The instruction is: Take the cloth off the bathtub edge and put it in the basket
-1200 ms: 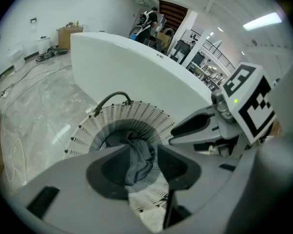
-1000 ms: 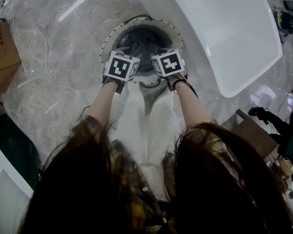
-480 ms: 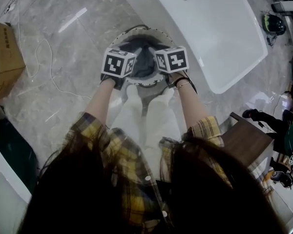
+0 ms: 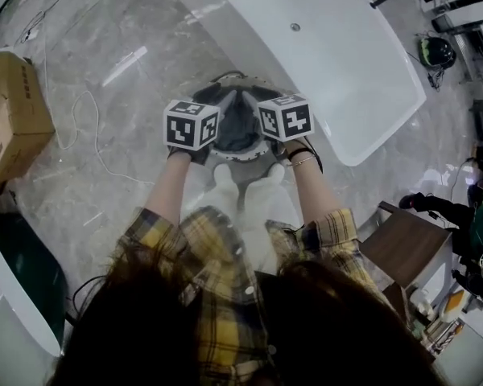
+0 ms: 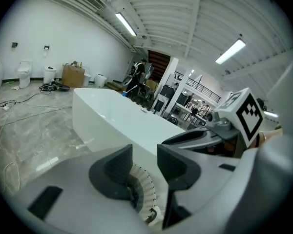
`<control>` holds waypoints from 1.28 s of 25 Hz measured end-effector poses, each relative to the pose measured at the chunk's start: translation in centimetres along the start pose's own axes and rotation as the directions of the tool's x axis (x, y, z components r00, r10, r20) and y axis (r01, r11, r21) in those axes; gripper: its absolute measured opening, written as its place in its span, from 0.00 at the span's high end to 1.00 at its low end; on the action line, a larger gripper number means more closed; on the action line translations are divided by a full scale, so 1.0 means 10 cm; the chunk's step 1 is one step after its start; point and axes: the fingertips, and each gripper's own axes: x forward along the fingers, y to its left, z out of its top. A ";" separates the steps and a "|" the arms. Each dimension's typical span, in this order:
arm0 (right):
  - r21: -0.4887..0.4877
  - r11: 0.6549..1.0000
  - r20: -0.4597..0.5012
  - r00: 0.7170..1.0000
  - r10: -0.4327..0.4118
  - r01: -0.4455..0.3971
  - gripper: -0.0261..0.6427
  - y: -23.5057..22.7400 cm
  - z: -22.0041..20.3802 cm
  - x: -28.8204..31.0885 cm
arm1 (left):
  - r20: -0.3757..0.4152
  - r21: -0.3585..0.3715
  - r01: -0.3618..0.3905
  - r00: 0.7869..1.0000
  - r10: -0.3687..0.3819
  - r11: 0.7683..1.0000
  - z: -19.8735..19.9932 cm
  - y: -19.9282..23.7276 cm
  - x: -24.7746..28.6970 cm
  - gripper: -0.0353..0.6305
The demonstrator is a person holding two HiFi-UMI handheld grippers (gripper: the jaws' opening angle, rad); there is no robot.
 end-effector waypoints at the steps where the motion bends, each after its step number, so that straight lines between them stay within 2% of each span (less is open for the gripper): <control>1: -0.007 1.000 0.012 1.000 -0.003 0.003 0.81 0.04 0.04 -0.07 | 0.014 -0.003 0.008 1.000 -0.008 1.000 0.04 -0.05 -0.06 0.71; 4: -0.041 0.999 0.057 0.998 -0.012 0.015 0.81 0.12 0.21 -0.26 | 0.061 -0.003 0.026 0.998 -0.026 1.000 0.18 -0.21 -0.22 0.71; 7: -0.079 0.997 0.129 0.992 -0.007 0.018 0.82 0.17 0.50 -0.47 | 0.137 0.029 0.012 0.991 -0.016 0.999 0.43 -0.34 -0.38 0.71; 11: -0.097 0.995 0.270 0.963 0.009 0.018 0.84 0.28 0.90 -0.85 | 0.289 0.062 -0.015 0.957 -0.004 0.998 0.85 -0.56 -0.70 0.74; 16: -0.112 0.994 0.437 0.899 0.044 0.006 0.86 0.52 1.29 -1.42 | 0.436 0.089 -0.014 0.900 -0.026 0.996 1.28 -0.88 -1.15 0.80; 20: -0.151 0.988 0.552 0.831 0.072 0.015 0.89 0.72 1.54 -1.86 | 0.499 0.152 -0.026 0.865 -0.054 0.988 1.53 -1.13 -1.43 0.82; 22: -0.183 0.983 0.591 0.801 0.096 0.017 0.90 0.83 1.62 -2.04 | 0.530 0.180 -0.035 0.846 -0.067 0.983 1.61 -1.26 -1.60 0.83; 26: -0.239 0.970 0.644 0.742 0.185 -0.034 0.92 1.11 1.73 -2.27 | 0.598 0.219 -0.049 0.796 -0.094 0.975 1.73 -1.40 -1.94 0.85; 29: -0.287 0.958 0.672 0.709 0.213 -0.016 0.93 1.26 1.75 -2.40 | 0.612 0.231 -0.047 0.783 -0.107 0.972 1.74 -1.46 -2.09 0.88; 32: -0.319 0.948 0.669 0.710 0.221 0.005 0.94 1.36 1.71 -2.45 | 0.620 0.227 -0.054 0.778 -0.101 0.972 1.73 -1.48 -2.18 0.91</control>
